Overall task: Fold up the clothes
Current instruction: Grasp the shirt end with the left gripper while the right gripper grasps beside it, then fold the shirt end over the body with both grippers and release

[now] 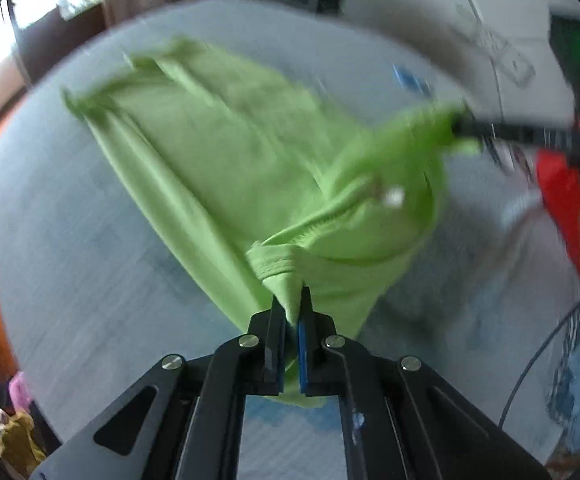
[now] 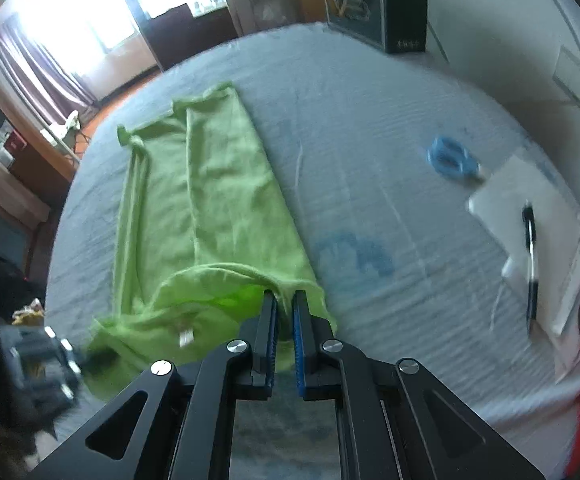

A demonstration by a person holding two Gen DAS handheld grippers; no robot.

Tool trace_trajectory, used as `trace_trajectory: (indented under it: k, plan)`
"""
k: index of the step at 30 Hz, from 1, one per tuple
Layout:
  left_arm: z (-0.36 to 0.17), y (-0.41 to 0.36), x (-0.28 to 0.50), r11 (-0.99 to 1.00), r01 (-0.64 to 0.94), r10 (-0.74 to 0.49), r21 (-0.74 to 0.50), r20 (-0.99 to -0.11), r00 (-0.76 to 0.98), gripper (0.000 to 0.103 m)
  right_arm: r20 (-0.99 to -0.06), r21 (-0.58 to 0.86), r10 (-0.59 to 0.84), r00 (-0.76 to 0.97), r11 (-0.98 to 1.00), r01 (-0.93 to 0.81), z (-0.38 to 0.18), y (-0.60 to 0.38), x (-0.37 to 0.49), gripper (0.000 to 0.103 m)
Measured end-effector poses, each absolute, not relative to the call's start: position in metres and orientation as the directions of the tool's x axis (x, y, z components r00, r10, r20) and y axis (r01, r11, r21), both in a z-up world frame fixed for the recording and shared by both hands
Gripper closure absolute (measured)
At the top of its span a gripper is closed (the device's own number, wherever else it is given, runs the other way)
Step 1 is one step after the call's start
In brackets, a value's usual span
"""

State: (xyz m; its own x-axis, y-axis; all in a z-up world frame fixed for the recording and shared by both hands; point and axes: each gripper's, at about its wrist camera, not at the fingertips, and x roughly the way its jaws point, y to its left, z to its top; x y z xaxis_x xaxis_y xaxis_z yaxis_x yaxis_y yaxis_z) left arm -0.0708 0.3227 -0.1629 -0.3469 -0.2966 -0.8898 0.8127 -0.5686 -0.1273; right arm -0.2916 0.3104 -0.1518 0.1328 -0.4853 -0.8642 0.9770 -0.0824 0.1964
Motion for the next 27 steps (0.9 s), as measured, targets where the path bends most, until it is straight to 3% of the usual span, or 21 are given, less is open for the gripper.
trace_trajectory:
  k: [5,10,17,18,20,21,22,27]
  plan:
    - [-0.119,0.231,-0.043,-0.501,0.858,-0.409,-0.109,-0.844,-0.346,0.099,-0.830,0.199,-0.541,0.139,-0.054,0.979,-0.129,0.243,-0.283,0.095]
    - [-0.108,0.125,-0.026,-0.457,0.887,-0.469,-0.063,-0.830,-0.301,0.099,-0.795,0.220,-0.583,0.166,-0.022,0.975,-0.122,0.136,-0.270,0.095]
    - [-0.155,0.004,-0.013,-0.404,0.914,-0.417,-0.036,-0.882,-0.219,0.099,-0.812,0.248,-0.548,0.199,-0.016,0.969,-0.156,-0.016,-0.255,0.095]
    - [-0.165,-0.007,-0.012,-0.392,0.919,-0.396,-0.040,-0.895,-0.207,0.095,-0.818,0.257,-0.538,0.203,-0.026,0.966,-0.162,-0.027,-0.255,0.091]
    - [-0.175,-0.019,-0.009,-0.375,0.926,-0.377,-0.038,-0.907,-0.190,0.075,-0.826,0.266,-0.525,0.205,-0.042,0.963,-0.166,-0.033,-0.258,0.079]
    - [-0.177,-0.022,-0.006,-0.368,0.929,-0.375,-0.042,-0.908,-0.190,0.055,-0.830,0.270,-0.519,0.206,-0.050,0.962,-0.168,-0.036,-0.259,0.079]
    - [-0.176,-0.020,-0.004,-0.361,0.931,-0.379,-0.051,-0.904,-0.196,0.045,-0.834,0.274,-0.512,0.207,-0.058,0.960,-0.170,-0.039,-0.260,0.079]
    - [-0.177,0.013,-0.001,-0.356,0.924,-0.323,-0.142,-0.909,-0.264,0.045,-0.864,0.283,-0.458,0.209,-0.097,0.954,-0.181,0.000,-0.280,0.079]
